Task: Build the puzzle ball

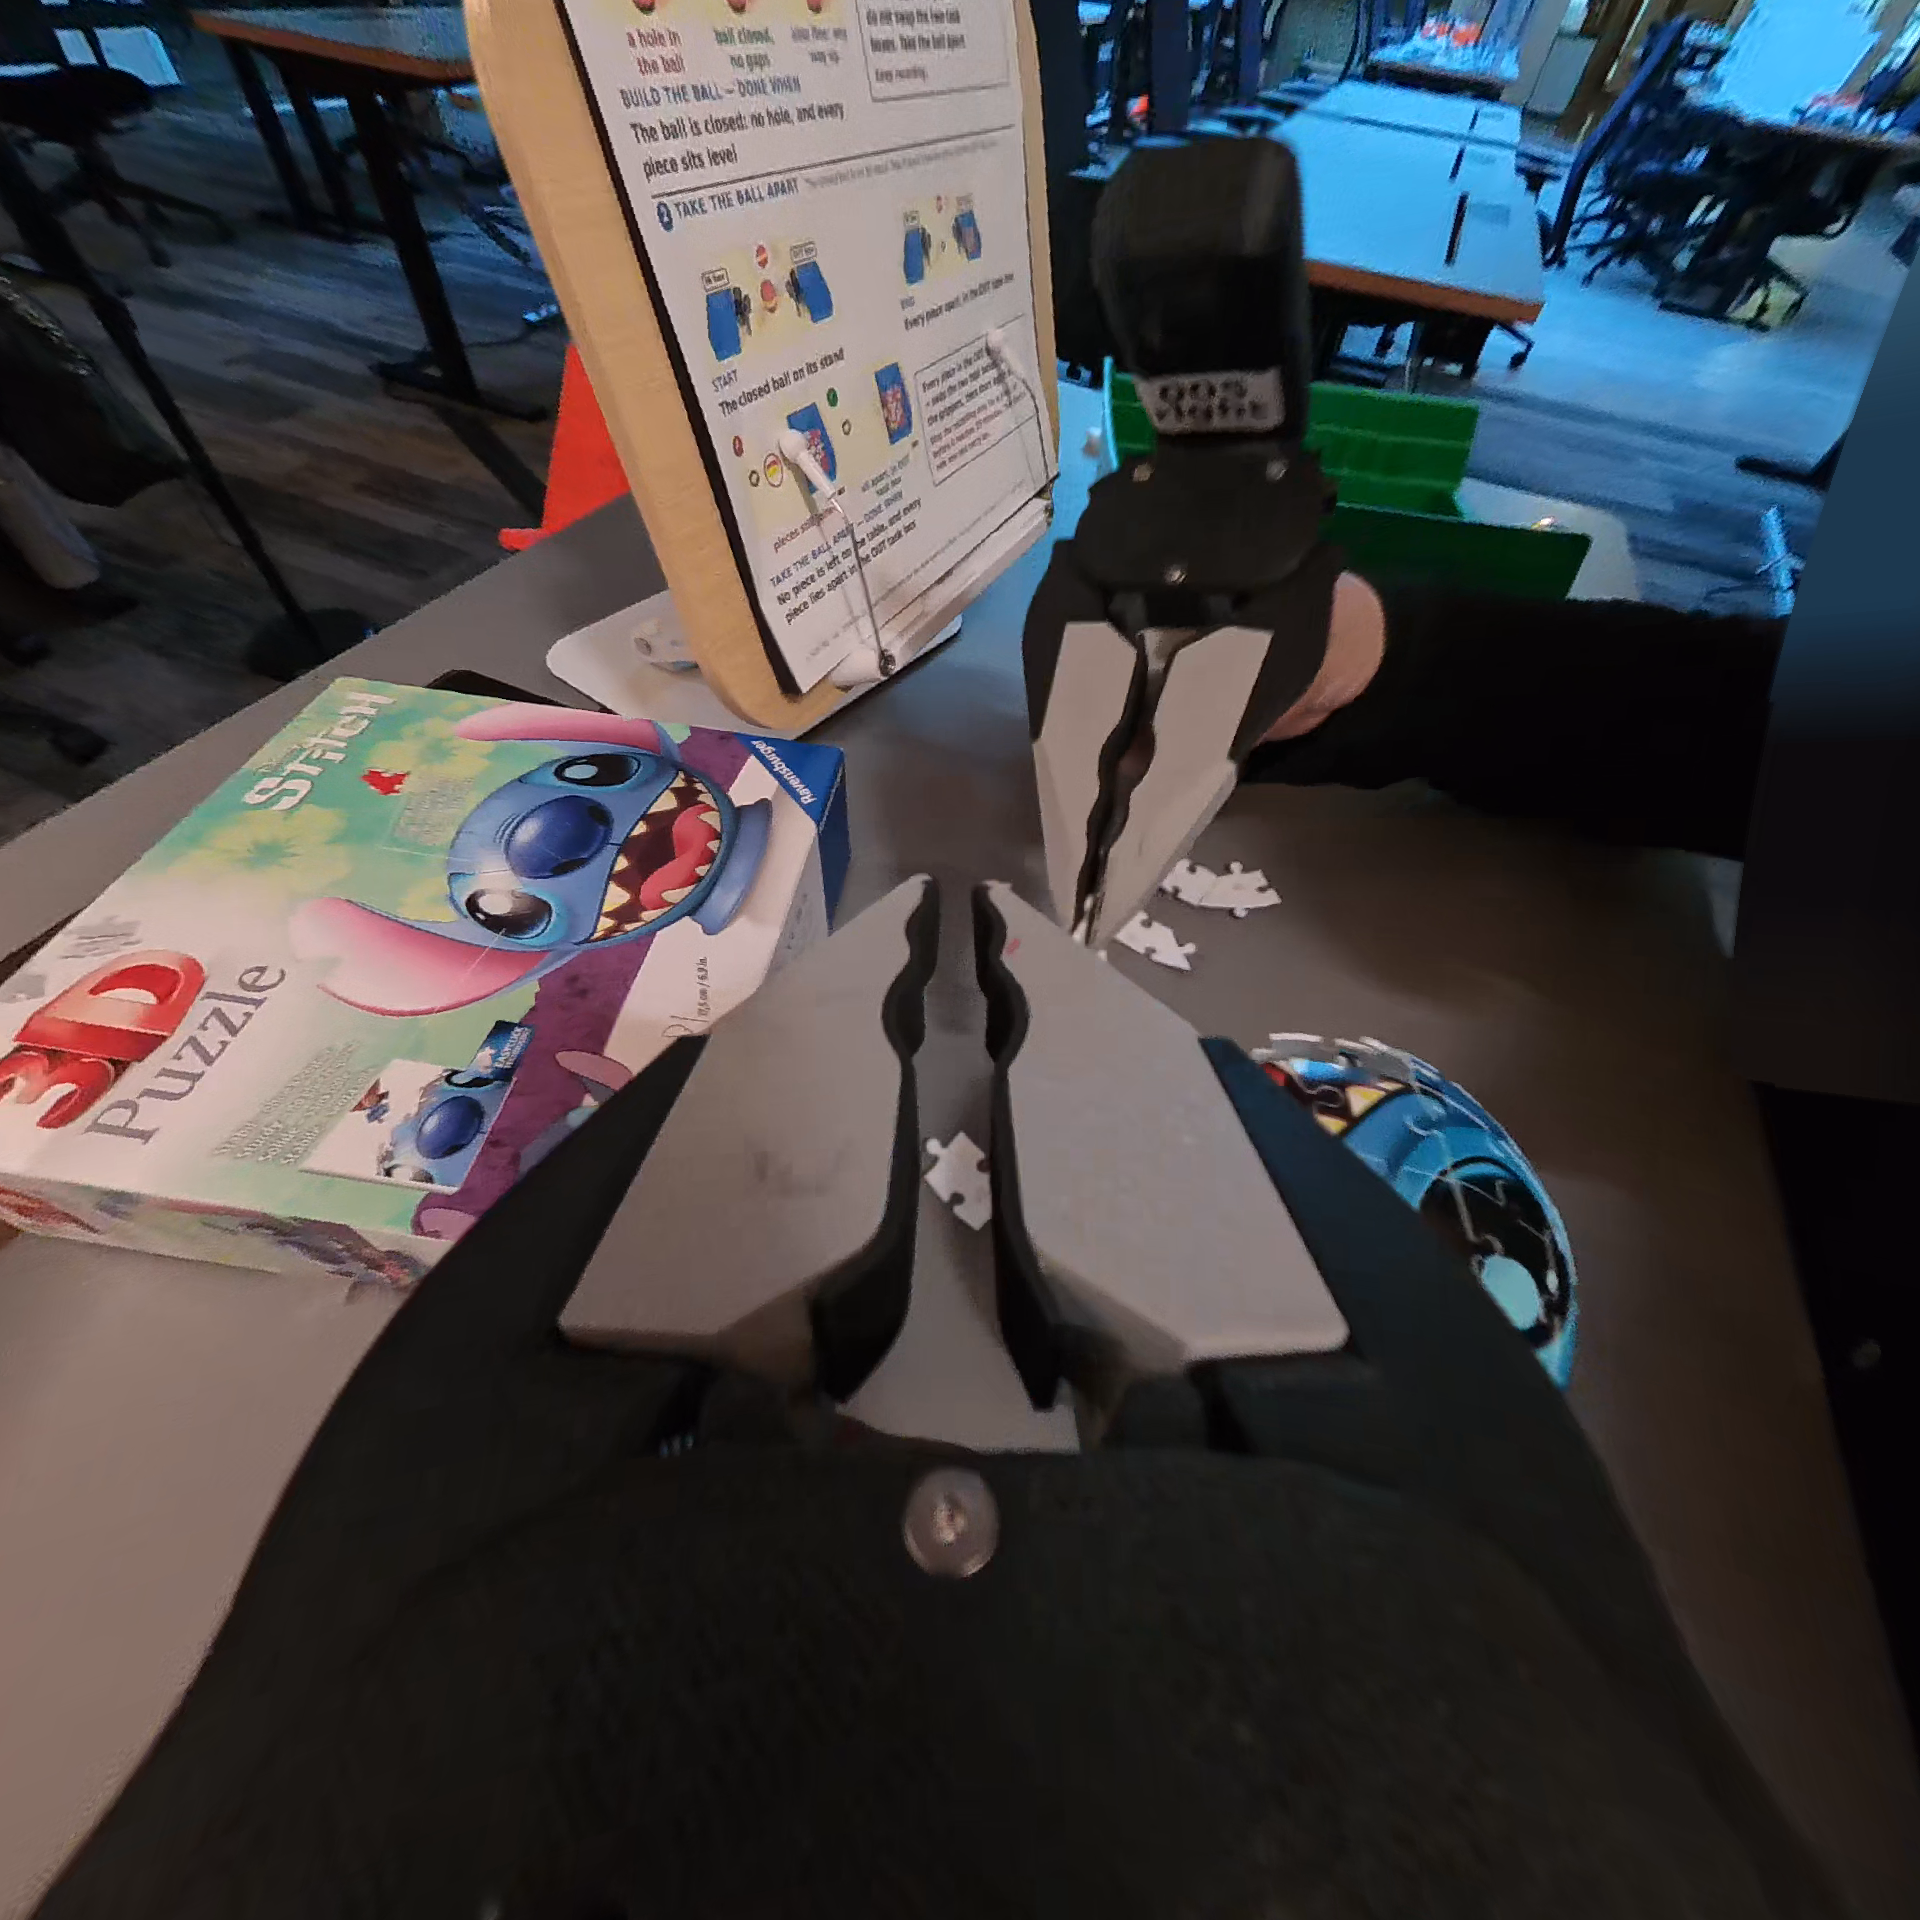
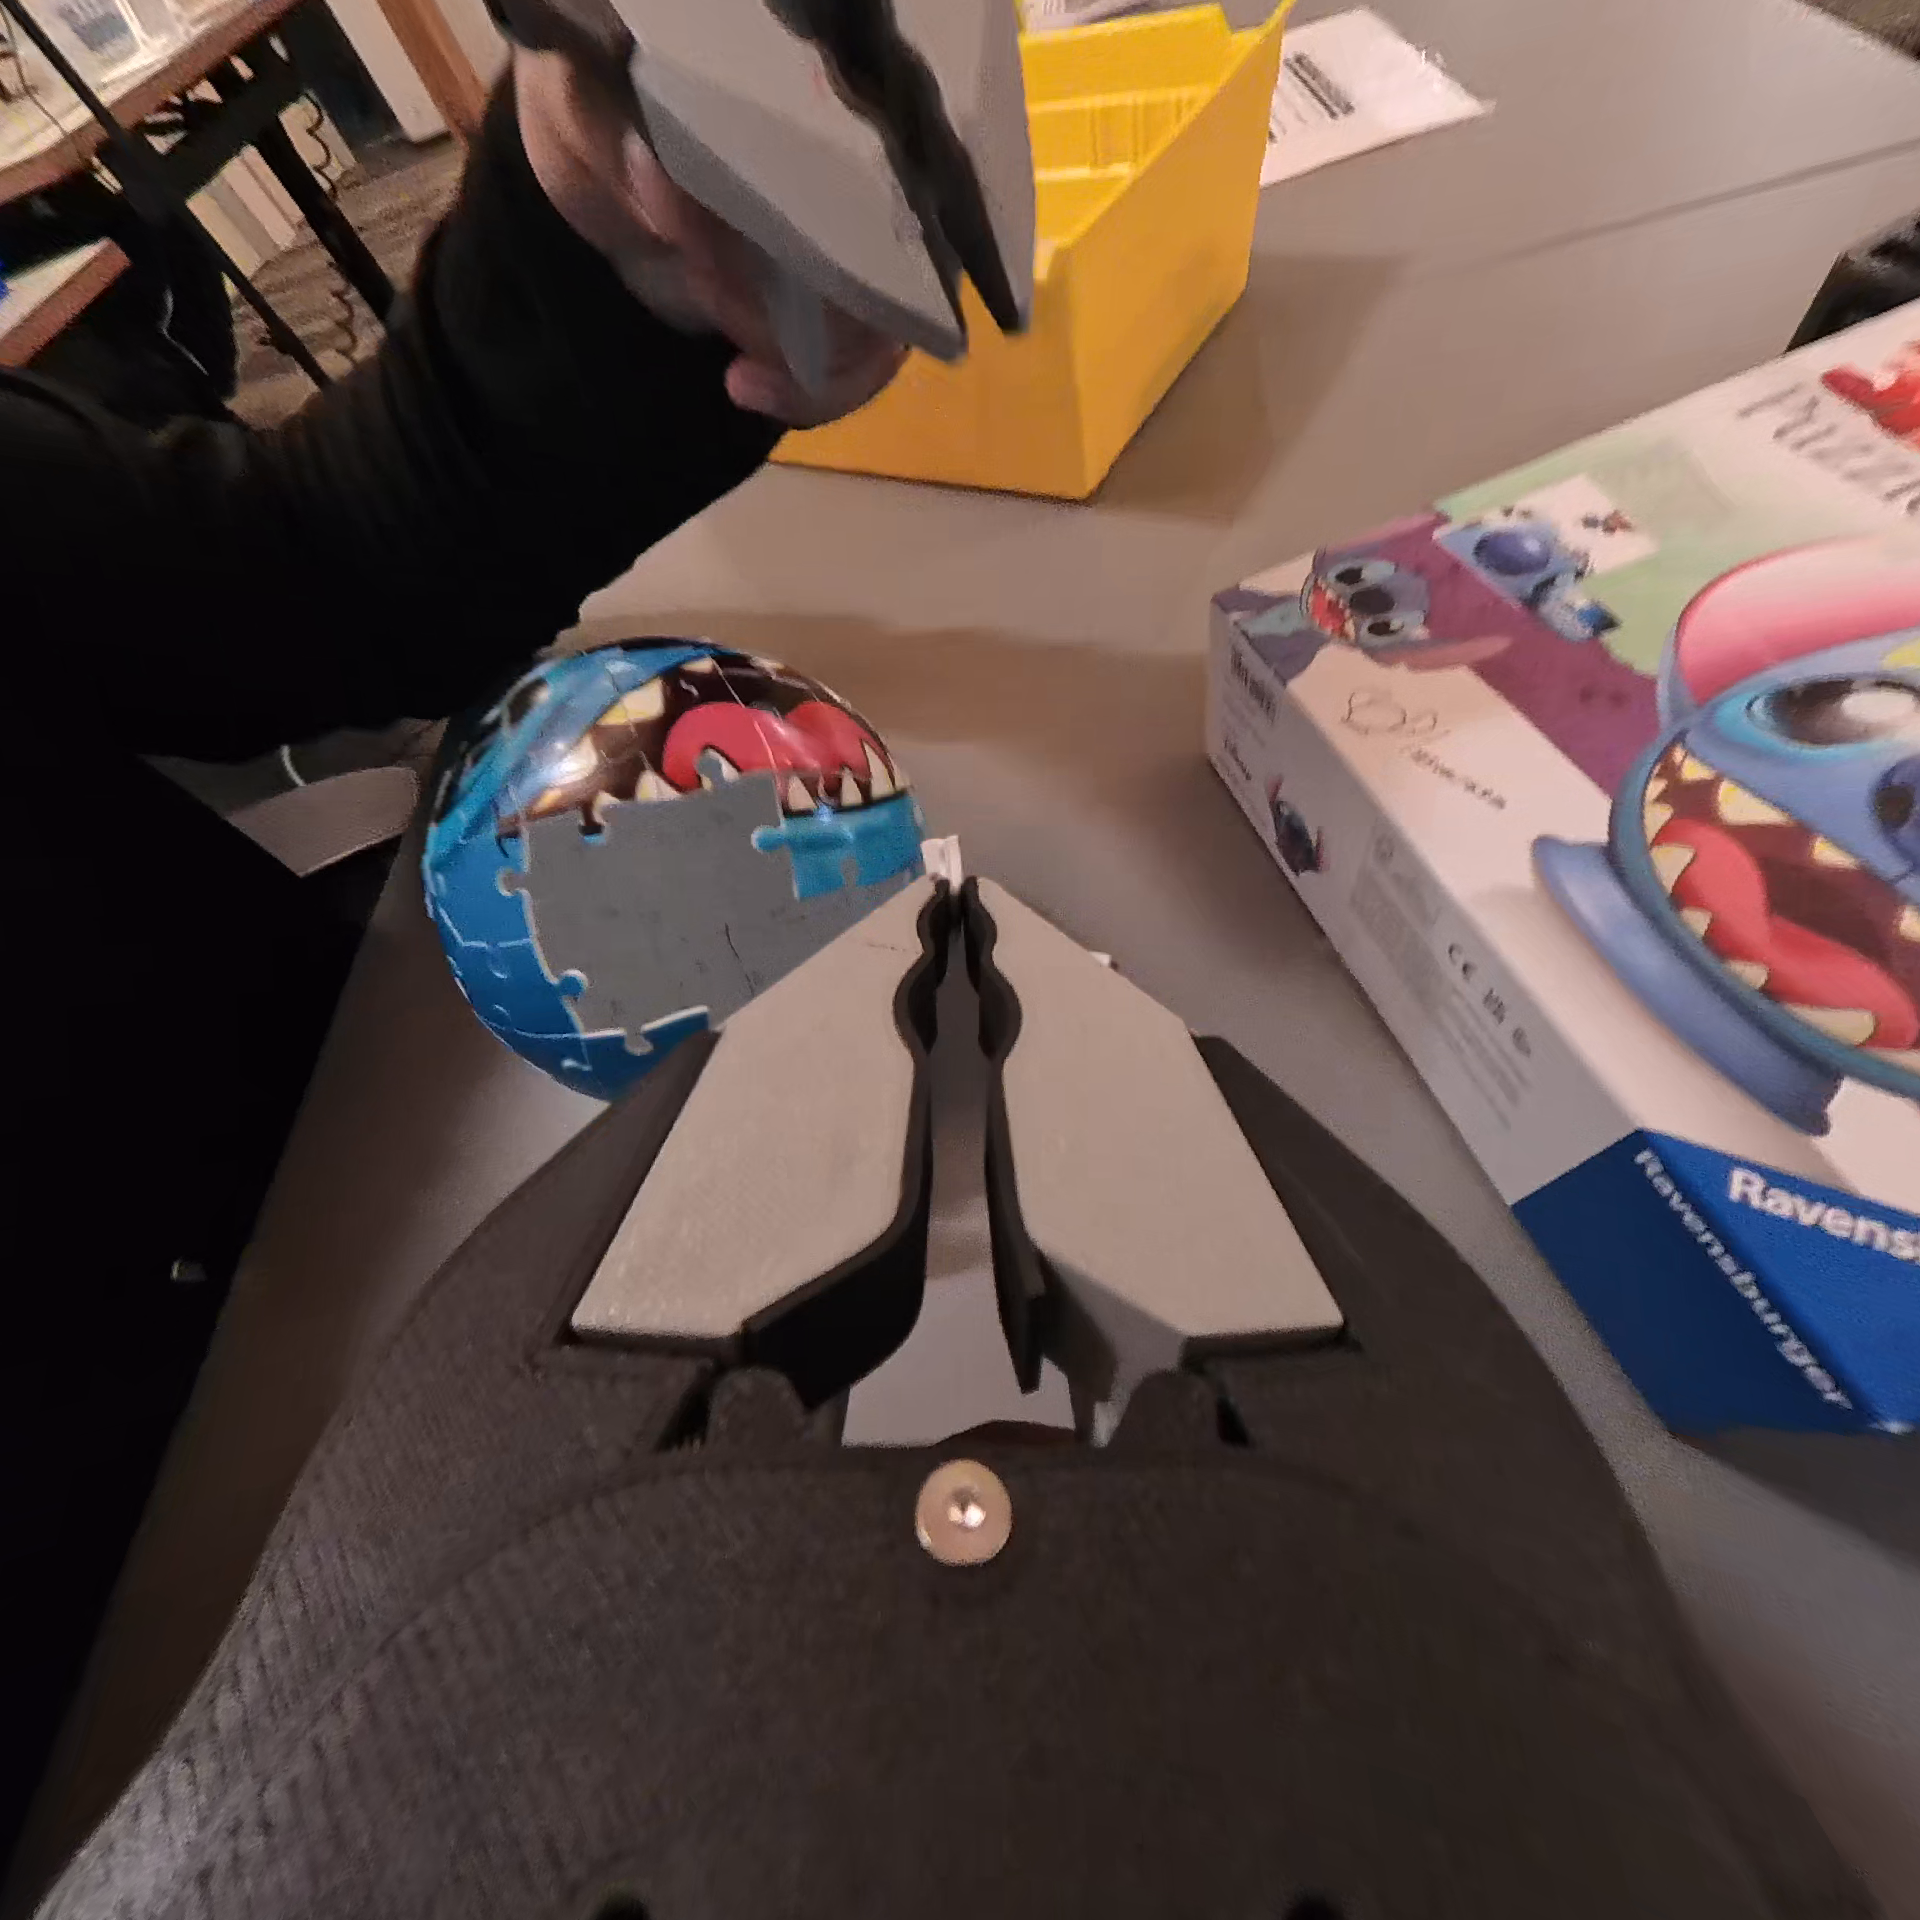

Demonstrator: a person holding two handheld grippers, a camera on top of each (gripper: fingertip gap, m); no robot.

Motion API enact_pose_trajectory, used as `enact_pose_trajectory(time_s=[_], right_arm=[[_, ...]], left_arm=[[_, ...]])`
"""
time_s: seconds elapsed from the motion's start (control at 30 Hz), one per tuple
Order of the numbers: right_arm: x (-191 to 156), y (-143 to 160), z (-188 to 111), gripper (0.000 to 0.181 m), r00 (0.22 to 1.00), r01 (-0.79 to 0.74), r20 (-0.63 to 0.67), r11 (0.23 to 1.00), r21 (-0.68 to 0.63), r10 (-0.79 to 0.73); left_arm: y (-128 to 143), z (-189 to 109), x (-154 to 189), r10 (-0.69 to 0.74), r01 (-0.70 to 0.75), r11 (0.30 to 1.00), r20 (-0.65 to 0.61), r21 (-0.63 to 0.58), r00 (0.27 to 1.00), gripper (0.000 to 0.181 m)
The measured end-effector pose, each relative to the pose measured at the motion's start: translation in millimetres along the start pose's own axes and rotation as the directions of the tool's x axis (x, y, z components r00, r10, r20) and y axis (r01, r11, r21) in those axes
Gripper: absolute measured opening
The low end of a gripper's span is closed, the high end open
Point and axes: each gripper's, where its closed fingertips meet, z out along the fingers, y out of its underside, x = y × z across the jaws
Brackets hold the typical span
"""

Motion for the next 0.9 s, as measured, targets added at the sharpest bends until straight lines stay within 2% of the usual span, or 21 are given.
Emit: enact_pose_trajectory(time_s=[0.23,0.47,0.63,0.77,0.83,0.9], right_arm=[[-2,29,13,0.0,0.996,-0.067,0.047,0.996,-0.06,0.07],[-5,38,19,0.0,0.991,-0.086,0.089,0.989,-0.12,0.097],[-6,28,11,0.0,0.976,-0.156,0.137,0.981,-0.116,0.171],[2,8,-6,0.0,0.944,-0.276,0.183,0.961,-0.024,0.275],[1,-3,-16,0.0,0.914,-0.341,0.24,0.94,0.021,0.326],[7,-7,-22,0.0,0.906,-0.369,0.236,0.929,0.039,0.35]], left_arm=[[18,6,-8,0.025,-0.021,0.996,0.039,-0.082,0.999,0.005],[22,12,-3,0.016,-0.014,0.994,0.02,-0.105,1.0,0.005],[21,28,3,0.003,-0.009,0.989,-0.042,-0.15,0.999,0.005],[29,51,4,-0.017,-0.007,0.975,-0.105,-0.224,0.994,0.008],[36,59,13,-0.029,-0.018,0.965,-0.172,-0.262,0.985,0.007],[37,63,22,-0.043,-0.019,0.964,-0.228,-0.264,0.973,0.009]])
